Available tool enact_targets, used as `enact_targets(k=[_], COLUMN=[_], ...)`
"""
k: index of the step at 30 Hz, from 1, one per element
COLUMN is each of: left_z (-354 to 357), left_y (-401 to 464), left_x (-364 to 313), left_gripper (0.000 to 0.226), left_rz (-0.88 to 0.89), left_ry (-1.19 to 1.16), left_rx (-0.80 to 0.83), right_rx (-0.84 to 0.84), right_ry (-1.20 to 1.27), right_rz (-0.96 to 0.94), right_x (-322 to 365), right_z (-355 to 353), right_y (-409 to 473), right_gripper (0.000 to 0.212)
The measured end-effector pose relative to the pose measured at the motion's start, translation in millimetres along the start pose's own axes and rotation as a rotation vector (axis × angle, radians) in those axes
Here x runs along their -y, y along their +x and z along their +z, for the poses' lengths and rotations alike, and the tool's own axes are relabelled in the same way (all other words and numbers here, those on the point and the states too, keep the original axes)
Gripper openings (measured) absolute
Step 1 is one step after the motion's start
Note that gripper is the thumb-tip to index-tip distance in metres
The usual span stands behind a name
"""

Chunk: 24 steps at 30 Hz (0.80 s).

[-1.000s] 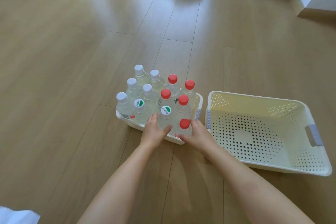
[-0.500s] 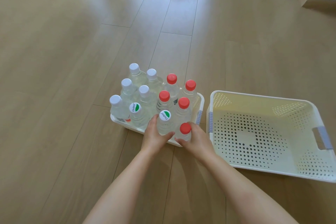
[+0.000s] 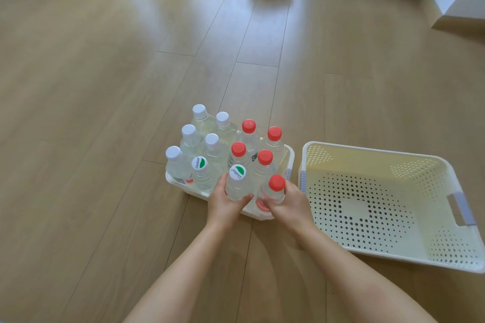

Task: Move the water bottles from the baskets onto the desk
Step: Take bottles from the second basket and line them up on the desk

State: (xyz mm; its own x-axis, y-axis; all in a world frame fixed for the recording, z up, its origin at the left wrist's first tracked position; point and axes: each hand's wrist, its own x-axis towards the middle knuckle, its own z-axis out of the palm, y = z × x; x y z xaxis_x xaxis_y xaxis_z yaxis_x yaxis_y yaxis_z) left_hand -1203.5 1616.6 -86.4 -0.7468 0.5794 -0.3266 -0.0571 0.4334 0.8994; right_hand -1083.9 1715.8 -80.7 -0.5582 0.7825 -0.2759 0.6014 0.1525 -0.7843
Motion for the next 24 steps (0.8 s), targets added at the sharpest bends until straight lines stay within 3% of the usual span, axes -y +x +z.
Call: enact_targets(k=[7, 11, 15, 19, 22, 24], left_z=[-38.5, -56.7, -70.4, -77.5, -71.4, -66.2], left_y=[-18.0, -35.2, -44.8, -45.5, -49.0, -53.2], left_x=[-54.8, -99.6, -137.1, -152.0, -143.4, -130.6], left_gripper=[0.052, 0.049, 0.02, 0.051, 0.07, 0.069], left_rz=[0.132, 0.169, 0.198, 0.172, 0.089, 0.035], left_ry=[-0.064, -0.276, -0.428, -0.448, -0.442, -0.424], left_rx=[0.028, 0.065, 0.173, 0.256, 0.255, 0.256], right_rx=[0.031, 0.035, 0.187, 0.283, 0.279, 0.255], right_ry=[0.377, 0.635, 0.804, 0.979, 0.925, 0.904], right_rz=[-0.013, 0.032, -0.031, -0.081, -0.036, 0.006], right_x=[48.6, 77.7, 106.3, 124.7, 122.0, 111.6], right_z=[-54.3, -90.3, -116.7, -127.9, -123.4, -114.8], right_y=[-4.9, -7.4, -12.3, -12.5, -20.0, -29.7], right_gripper=[0.045, 0.067, 0.081, 0.045, 0.065, 0.063])
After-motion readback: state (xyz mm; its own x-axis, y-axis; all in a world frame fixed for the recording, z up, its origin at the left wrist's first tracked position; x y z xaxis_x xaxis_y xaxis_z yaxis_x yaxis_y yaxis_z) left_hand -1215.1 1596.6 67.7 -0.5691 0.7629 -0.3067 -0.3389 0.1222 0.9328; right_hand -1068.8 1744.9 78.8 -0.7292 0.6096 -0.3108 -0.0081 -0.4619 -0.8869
